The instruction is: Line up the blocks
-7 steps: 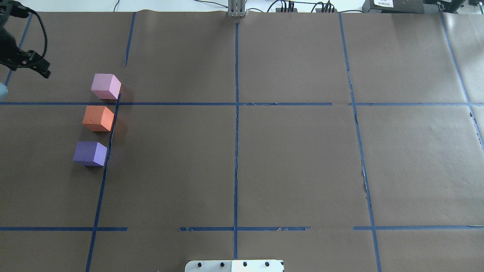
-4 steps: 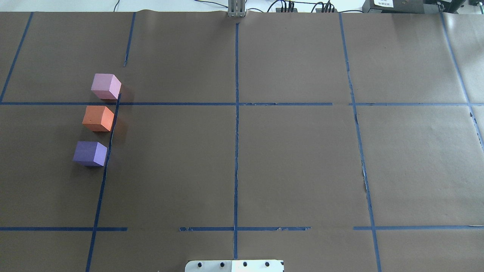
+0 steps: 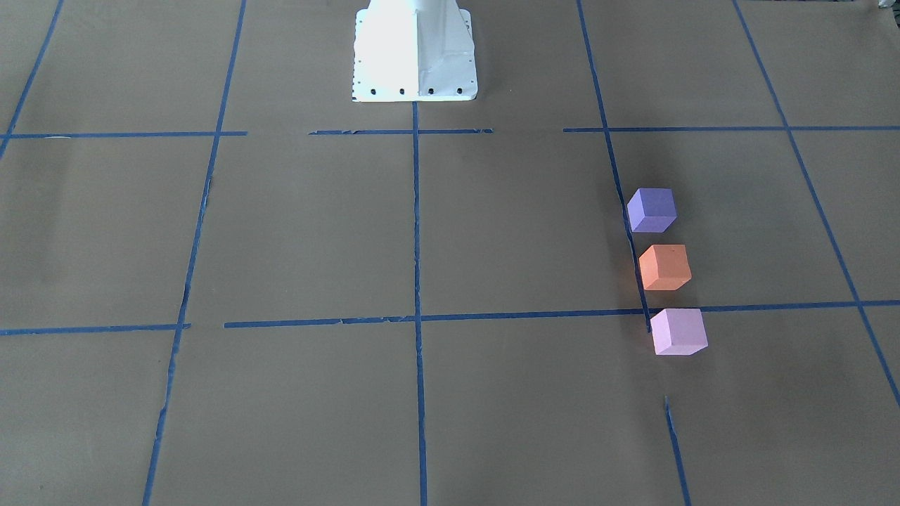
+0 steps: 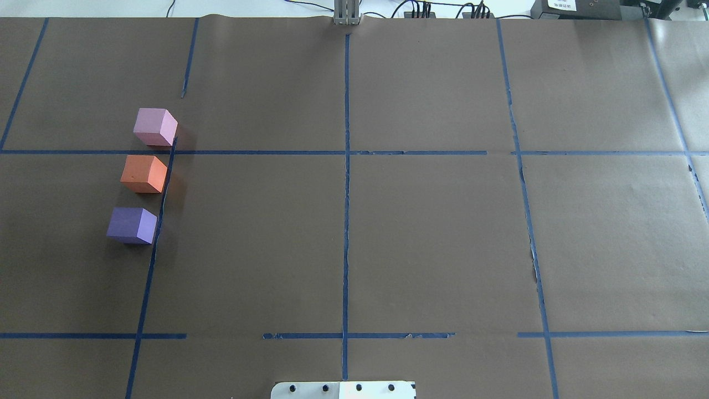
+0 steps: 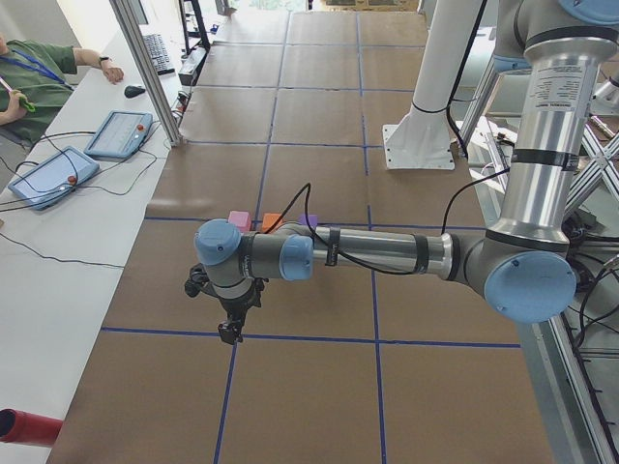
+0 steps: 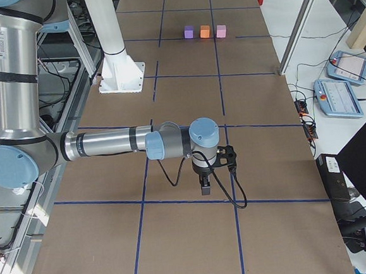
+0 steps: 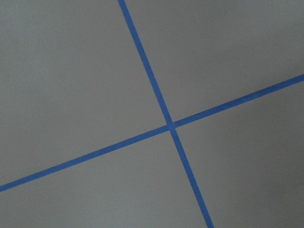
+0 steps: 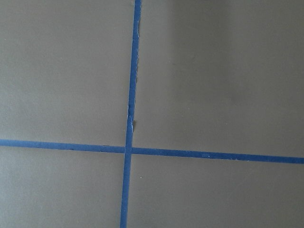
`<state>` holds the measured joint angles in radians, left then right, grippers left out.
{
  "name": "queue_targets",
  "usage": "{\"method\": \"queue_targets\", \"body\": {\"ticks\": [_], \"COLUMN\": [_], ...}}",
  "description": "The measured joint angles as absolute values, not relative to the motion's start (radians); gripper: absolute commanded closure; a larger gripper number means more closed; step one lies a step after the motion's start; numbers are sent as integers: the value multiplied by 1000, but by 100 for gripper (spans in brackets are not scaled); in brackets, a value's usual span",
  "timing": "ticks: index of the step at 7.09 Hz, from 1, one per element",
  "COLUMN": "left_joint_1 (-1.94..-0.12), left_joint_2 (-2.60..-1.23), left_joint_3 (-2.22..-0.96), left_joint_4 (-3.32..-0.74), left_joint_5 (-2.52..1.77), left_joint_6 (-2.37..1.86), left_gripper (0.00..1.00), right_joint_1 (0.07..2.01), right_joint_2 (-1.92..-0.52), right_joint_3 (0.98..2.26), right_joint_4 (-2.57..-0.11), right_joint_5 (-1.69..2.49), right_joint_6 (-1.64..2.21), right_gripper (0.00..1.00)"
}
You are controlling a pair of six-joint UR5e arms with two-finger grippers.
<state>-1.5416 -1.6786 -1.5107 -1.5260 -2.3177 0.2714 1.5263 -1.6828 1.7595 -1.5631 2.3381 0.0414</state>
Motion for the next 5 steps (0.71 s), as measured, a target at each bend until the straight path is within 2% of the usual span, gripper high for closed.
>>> {"method": "queue_targets", "body": {"ticks": [5], "left_joint_1": [-1551], "left_joint_2": [-1652], "left_joint_3": [-1518], "left_joint_4": [-1532], "left_joint_5": [-2416], "left_joint_6": [180], "left_gripper": [0], "right_joint_1": [1526], "right_joint_2": [-1683], "right_joint_3": [1759], "right_joint_4": [-1563], "right_joint_5": [2338], "right_joint_6": [41], "right_gripper": [0]}}
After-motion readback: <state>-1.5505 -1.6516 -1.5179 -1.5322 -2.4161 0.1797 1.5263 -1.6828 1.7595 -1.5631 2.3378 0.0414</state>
